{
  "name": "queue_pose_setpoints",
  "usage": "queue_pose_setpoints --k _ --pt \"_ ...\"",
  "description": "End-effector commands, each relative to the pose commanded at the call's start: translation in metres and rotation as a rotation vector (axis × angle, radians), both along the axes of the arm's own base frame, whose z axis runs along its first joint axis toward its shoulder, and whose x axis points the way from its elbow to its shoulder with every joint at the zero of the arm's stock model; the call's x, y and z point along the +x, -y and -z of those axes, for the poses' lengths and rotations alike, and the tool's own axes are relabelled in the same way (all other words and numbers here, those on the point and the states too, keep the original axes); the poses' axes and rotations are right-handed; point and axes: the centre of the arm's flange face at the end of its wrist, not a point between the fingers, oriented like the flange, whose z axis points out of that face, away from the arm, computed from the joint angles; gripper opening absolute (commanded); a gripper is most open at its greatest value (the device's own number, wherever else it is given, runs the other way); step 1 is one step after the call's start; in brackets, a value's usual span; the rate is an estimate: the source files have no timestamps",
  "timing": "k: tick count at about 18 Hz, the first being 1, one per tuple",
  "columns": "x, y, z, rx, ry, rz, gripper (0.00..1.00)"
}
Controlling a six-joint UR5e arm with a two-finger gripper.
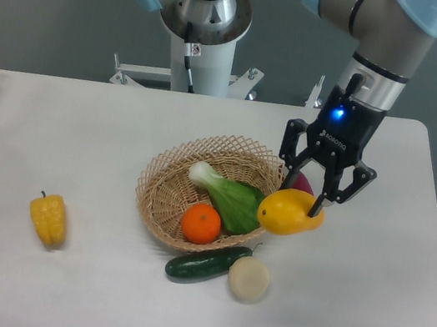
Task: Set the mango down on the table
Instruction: 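Hold the yellow mango in the gripper and lift it off the basket rim, then carry the held mango over the basket toward the yellow bell pepper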
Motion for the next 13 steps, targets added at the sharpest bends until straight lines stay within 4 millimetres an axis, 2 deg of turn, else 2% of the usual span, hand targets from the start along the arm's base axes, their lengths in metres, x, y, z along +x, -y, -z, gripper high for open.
queue_pose_setpoints --k 4,6,9,13 --pt "0.017 -0.031 0.007 0.012 0.021 -0.014 0.37" --pt "0.033 -0.054 0.009 0.025 0.065 -0.058 0.37" --pt "0.053 -0.076 0.012 0.029 0.114 -0.098 0.37" --pt "0.088 -0.108 0.023 -0.048 0.080 -0.094 0.37"
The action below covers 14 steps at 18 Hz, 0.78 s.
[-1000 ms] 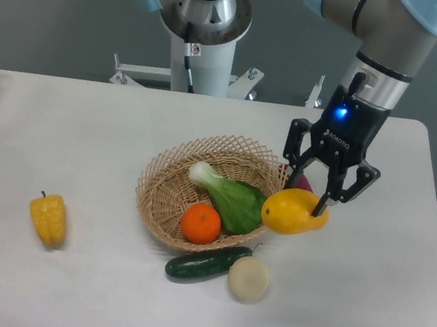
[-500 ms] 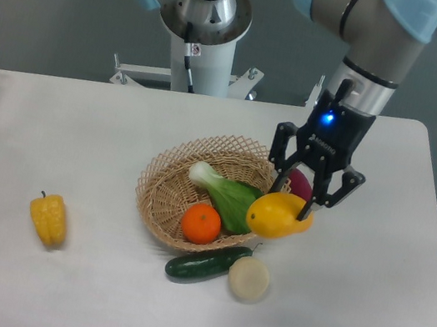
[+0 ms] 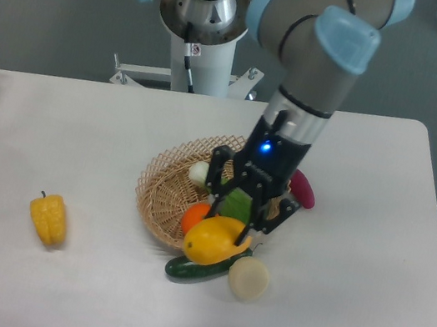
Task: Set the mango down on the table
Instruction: 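Carry the held mango over the basket toward the yellow bell pepper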
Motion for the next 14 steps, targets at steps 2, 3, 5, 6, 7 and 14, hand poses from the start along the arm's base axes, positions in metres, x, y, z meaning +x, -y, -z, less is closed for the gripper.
queue_pose_setpoints --k 2,3,5,6,7,14 --pt "0.015 -0.014 0.014 -0.050 -0.016 0.020 0.37" --pt "0.020 -0.018 0.018 -0.058 -0.018 0.031 0.37" --pt "0.040 -0.038 0.037 -0.113 -0.026 0.060 0.37" --pt "0.046 -0.044 0.044 -0.139 -0.036 0.064 0.37" --pt "0.053 -0.050 0.052 -0.163 -0.041 0.067 0.37" --pt "0.080 -0.071 0.089 -0.289 -0.069 0.038 0.37"
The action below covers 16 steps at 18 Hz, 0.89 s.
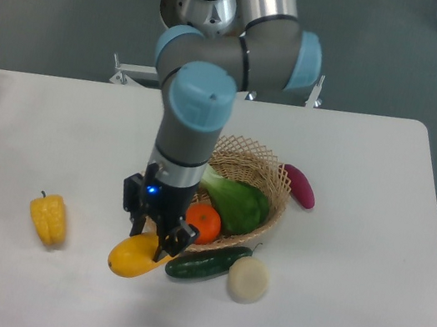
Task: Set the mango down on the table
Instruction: 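Carry the held mango over the basket toward the yellow bell pepper, then lower the mango onto the table beside the bell pepper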
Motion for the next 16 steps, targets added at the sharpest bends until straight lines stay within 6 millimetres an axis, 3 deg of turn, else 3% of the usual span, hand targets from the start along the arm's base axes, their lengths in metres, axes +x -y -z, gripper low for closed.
queue_pose_setpoints --k 4,10,16 --pt "0.004 -0.015 0.022 -0.013 0.017 -0.001 0.37" --pt "0.013 -0.027 0.041 -0.019 0.057 -0.078 0.37" --pt "0.021 -0.039 0.061 -0.030 0.057 -0.047 0.37"
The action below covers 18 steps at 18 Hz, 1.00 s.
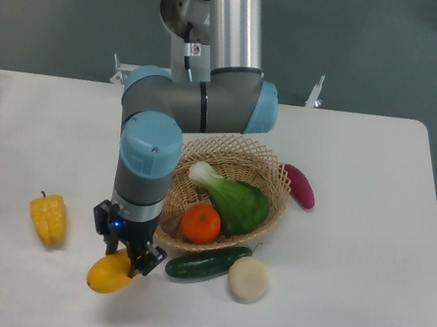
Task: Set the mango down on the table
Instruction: 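Lower the mango onto the table beside the bell pepper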
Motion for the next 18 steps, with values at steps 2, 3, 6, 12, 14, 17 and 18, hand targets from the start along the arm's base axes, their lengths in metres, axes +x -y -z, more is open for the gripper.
queue_pose_setpoints --k 2,3,6,12,14,17,18 --pt "0.000 -0.002 0.005 -0.005 0.000 0.013 0.37" --pt "0.003 -0.003 0.005 -0.003 -0.003 0.025 0.37" --pt "0.012 -0.008 0.013 -0.014 0.003 0.046 0.37" --pt "0.024 -0.013 0.026 -0.047 -0.015 0.081 0.37" --pt "0.026 -0.012 0.030 -0.060 -0.023 0.084 0.37" --pt "0.034 -0.013 0.031 -0.065 -0.025 0.094 0.37" --pt "0.034 -0.013 0.030 -0.064 -0.026 0.094 0.37"
